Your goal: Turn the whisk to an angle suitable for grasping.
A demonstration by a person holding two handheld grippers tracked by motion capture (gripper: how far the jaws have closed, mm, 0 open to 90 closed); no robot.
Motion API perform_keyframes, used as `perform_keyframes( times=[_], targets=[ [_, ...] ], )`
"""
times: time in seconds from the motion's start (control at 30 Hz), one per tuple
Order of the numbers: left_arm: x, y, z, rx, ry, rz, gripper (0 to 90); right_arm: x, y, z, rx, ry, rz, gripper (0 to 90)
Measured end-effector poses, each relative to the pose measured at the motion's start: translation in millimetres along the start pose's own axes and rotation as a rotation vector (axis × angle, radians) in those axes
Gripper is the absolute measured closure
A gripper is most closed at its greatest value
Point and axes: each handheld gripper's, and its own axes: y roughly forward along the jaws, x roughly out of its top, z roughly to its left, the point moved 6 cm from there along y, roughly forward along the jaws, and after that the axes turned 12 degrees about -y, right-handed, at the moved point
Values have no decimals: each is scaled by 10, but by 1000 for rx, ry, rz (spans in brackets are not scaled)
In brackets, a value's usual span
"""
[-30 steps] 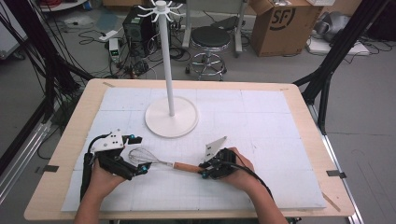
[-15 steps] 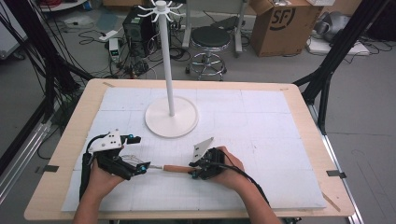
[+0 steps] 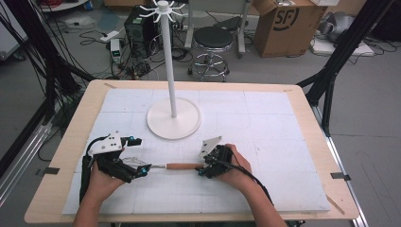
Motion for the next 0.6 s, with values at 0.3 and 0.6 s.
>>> perform_keyframes(
  times=[0.3, 0.6],
  targets=[
    [-3, 4, 2, 0, -3, 3, 18, -49, 5, -107, -45, 42, -2, 408],
    [-1, 5, 1, -2, -7, 0, 18, -117, 8, -231, -88, 133, 2, 395]
  ],
)
